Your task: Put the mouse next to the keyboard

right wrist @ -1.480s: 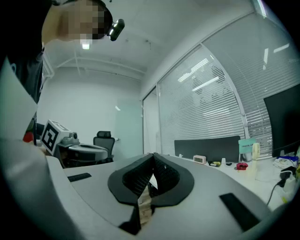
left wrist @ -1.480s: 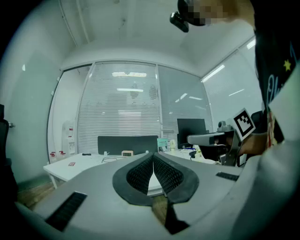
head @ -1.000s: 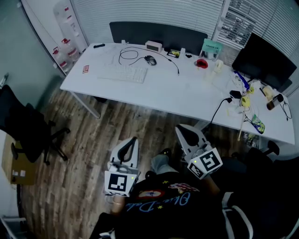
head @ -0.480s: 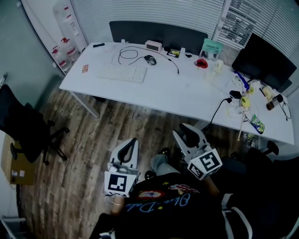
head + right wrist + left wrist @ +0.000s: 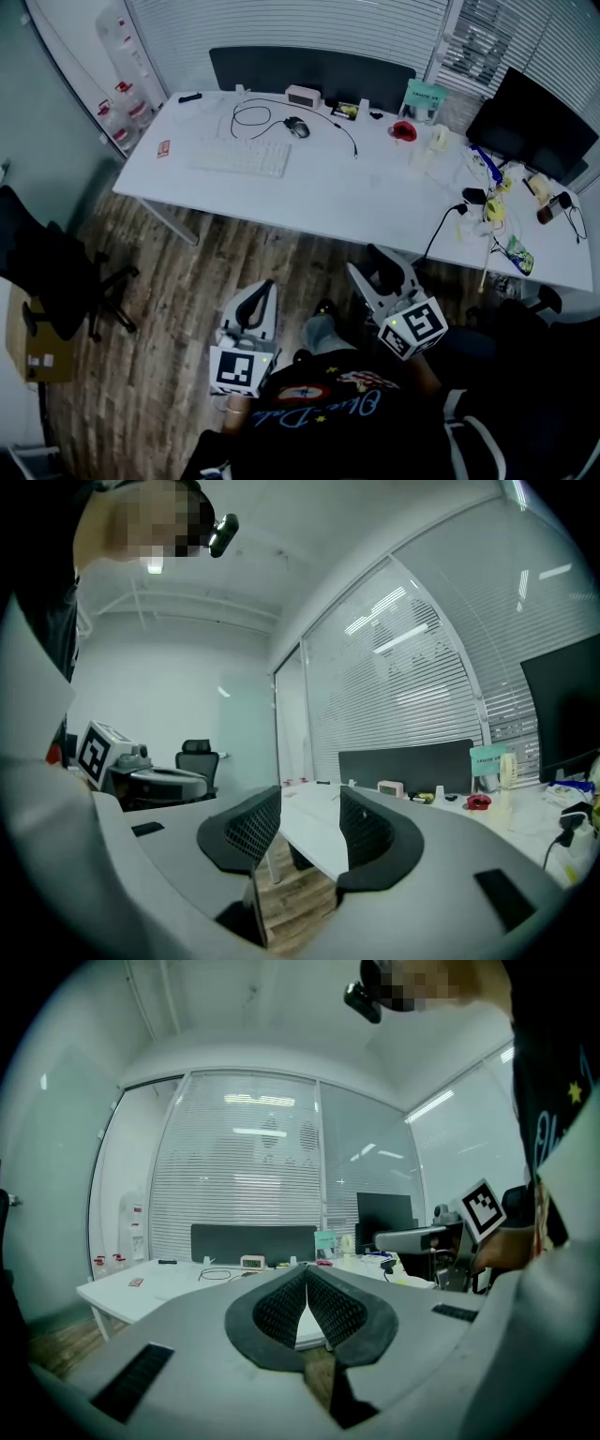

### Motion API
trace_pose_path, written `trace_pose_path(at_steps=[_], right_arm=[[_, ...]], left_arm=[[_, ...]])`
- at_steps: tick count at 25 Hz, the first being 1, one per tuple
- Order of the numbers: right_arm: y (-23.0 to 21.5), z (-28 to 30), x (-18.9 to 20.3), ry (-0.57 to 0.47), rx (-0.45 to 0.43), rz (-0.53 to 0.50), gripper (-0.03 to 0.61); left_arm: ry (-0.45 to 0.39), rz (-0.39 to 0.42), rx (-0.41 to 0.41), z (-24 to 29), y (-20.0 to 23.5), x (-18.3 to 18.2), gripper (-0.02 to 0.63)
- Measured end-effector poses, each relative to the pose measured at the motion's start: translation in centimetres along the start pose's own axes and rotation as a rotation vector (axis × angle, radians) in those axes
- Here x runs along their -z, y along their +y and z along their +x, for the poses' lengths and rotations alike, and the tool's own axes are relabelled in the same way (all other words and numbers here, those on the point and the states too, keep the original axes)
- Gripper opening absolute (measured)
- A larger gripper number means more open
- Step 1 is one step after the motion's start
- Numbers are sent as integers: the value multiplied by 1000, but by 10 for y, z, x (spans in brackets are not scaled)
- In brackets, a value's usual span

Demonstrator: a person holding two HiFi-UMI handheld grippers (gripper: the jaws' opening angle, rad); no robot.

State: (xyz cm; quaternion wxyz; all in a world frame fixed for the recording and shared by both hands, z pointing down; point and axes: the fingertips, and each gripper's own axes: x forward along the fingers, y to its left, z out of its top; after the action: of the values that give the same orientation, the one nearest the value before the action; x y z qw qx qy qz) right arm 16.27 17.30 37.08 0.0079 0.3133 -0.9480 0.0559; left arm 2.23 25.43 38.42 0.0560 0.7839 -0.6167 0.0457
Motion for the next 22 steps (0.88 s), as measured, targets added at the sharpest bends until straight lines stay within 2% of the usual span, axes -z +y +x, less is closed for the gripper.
trace_pose_path(at_steps=[8,22], right_arm=[[-25,42,-5,4,-1,4,181],[-97,87,-3,28,57,17,199]], left_arm=[[8,0,-5,38,30,-7,3],[11,-18,70,132,47,-11,3]])
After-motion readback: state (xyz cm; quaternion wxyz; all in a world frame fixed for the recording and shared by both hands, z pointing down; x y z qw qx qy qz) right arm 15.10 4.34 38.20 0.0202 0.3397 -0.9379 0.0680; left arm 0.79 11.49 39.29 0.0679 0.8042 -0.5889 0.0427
